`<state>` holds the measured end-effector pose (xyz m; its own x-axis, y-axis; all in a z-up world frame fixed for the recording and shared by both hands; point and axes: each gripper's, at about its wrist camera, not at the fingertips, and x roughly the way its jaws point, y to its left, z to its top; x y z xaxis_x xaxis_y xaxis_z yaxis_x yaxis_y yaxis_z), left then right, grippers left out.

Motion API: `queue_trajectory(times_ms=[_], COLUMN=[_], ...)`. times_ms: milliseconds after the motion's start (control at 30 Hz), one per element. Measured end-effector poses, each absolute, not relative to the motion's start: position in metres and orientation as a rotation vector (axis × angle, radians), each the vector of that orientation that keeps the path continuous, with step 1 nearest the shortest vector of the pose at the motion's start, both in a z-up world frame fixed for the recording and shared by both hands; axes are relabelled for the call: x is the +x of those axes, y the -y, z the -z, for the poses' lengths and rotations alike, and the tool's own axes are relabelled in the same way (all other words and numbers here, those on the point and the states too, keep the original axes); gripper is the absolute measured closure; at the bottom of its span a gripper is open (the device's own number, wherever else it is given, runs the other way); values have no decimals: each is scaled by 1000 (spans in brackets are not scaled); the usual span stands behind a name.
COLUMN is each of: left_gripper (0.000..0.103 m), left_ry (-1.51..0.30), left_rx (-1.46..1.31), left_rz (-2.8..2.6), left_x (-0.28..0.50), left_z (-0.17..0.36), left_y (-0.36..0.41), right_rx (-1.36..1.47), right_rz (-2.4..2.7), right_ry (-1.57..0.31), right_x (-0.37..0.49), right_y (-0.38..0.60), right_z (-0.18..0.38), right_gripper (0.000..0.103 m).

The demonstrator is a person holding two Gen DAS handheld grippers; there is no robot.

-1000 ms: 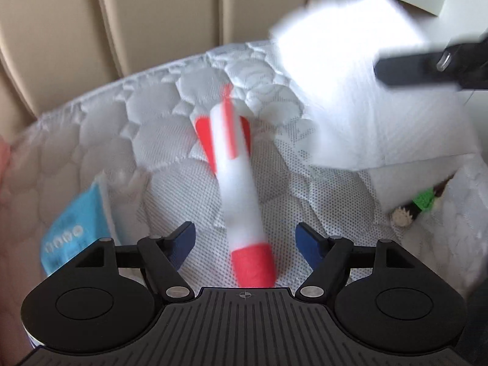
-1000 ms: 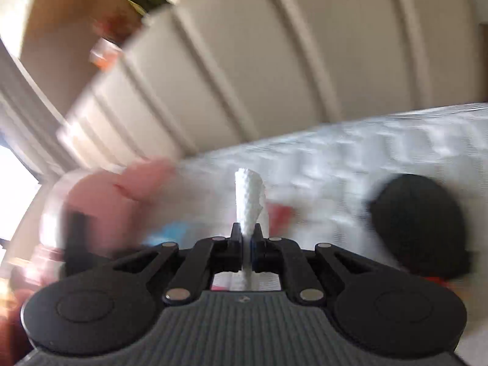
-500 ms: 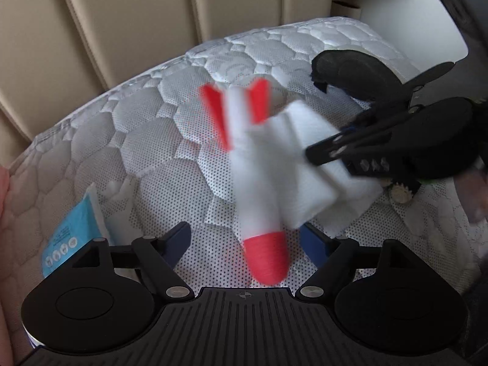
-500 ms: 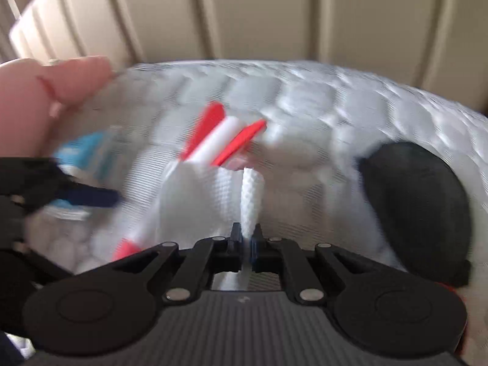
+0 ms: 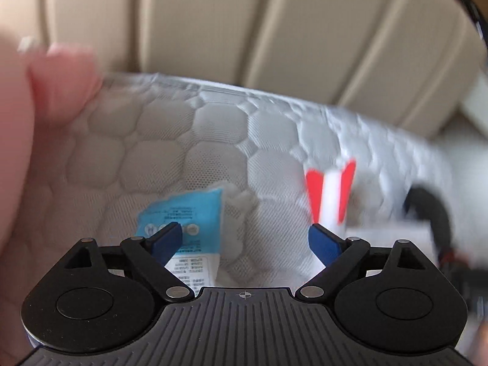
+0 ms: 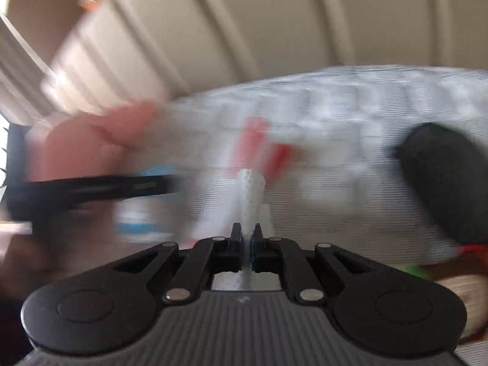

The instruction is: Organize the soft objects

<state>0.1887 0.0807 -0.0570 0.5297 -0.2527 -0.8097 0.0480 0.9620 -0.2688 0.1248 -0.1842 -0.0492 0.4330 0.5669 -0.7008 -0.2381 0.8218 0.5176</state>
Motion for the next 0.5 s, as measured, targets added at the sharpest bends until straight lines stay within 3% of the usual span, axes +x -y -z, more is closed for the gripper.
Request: queue_trajectory(times_ms=[100, 333, 500], left_gripper=[9, 9, 9], left_ry=[-991, -991, -997], left_rx=[-276, -118, -115], left_rz=[182, 185, 194], left_x=[192, 192, 194], left_z=[58, 59, 59], left_y=[-81, -59, -56], right_rx=[402, 136, 68], right_rz=[-661, -459, -381], right_ry=[-1029, -1148, -1069], right_x=[120, 113, 114], right_y=[157, 141, 146], right_z=[51, 95, 85], right_gripper=[97, 97, 80])
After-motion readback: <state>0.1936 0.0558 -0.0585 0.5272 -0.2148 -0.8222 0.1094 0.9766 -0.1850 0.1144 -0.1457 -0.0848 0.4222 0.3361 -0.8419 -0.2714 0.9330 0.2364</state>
